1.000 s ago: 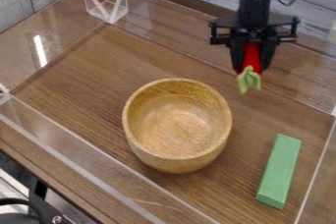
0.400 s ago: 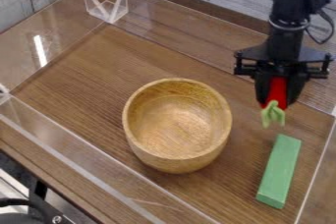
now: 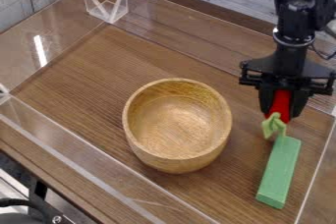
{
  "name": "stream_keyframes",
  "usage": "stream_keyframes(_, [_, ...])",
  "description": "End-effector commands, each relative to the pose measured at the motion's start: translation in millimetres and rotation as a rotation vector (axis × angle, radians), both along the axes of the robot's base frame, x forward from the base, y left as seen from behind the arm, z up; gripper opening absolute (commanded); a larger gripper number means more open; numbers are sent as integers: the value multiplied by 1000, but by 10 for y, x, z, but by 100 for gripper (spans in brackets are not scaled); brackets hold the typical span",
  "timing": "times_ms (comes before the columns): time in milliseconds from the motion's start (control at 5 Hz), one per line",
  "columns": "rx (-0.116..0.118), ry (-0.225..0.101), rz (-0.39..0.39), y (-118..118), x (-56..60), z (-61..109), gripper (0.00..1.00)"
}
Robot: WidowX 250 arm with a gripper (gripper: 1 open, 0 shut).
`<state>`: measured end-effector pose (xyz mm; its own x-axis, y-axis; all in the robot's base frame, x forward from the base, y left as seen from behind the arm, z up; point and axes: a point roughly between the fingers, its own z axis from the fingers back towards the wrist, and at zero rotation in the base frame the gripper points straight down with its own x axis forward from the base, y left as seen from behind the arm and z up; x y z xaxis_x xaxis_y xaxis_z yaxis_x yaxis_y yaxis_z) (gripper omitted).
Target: Move the red object to the right side of the table
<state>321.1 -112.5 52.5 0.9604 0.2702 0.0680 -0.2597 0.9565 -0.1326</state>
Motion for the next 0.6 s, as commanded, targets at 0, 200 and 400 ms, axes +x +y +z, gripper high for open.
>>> stream_keyframes(0, [-6,-52,15,89,96,93,0])
stream_keyframes(200, [2,-65,28,269,160,-9,100])
stream_keyframes(400, [12,-92,33,419,212,-78,100])
